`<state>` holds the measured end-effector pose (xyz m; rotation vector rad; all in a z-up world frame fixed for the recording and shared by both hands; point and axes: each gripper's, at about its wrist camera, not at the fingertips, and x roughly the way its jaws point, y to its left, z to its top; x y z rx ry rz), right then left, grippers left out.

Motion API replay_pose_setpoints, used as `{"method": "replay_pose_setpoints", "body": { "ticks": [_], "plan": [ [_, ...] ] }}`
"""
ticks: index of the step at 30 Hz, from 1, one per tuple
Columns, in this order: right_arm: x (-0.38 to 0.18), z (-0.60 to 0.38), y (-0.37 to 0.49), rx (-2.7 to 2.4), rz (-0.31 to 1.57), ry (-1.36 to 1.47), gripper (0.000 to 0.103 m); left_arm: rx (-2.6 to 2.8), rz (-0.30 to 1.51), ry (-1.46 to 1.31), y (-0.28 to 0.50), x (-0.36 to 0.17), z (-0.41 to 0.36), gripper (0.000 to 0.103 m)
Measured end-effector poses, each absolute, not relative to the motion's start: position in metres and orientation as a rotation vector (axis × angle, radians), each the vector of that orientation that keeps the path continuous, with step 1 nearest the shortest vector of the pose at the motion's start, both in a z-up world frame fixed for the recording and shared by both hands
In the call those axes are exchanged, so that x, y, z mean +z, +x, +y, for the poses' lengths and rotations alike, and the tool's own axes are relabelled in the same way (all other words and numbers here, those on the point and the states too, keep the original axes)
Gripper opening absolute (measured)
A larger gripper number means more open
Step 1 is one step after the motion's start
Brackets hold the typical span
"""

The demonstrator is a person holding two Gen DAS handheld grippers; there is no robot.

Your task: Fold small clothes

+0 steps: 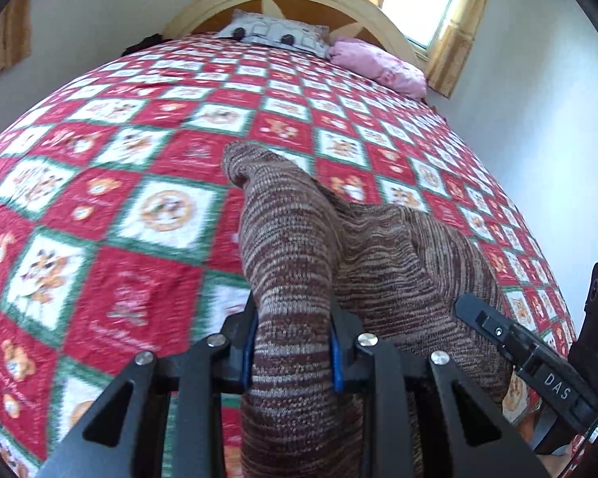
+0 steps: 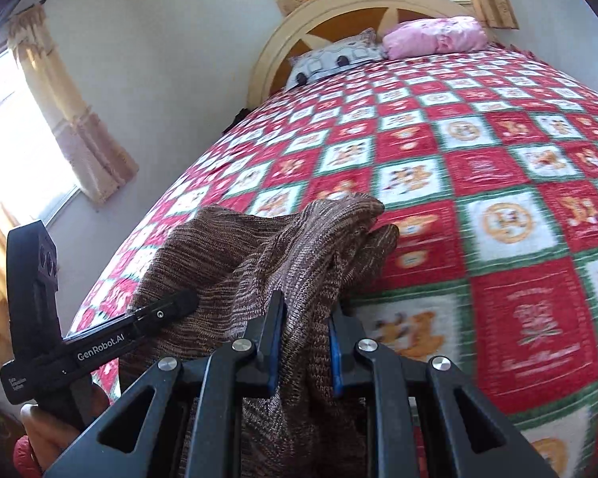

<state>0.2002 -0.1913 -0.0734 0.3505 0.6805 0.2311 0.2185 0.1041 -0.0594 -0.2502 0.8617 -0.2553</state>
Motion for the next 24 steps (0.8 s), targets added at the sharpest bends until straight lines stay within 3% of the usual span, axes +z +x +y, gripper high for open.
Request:
{"method": "replay_pose_setpoints", "body": {
  "ticks": [11,24],
  "plan": [
    [-0.071,-0.161,0.212,0.264,0.692,0.361,0.019,-0.237,0.867,-0.273,0.217,-0.065,0.131,0.029],
    [-0.06,-0.039,0.265,0.483,0.665,0.299,0.019,-0.012,0.779,-0.246,0.224,-0.052,0.234,0.029]
  ]
}}
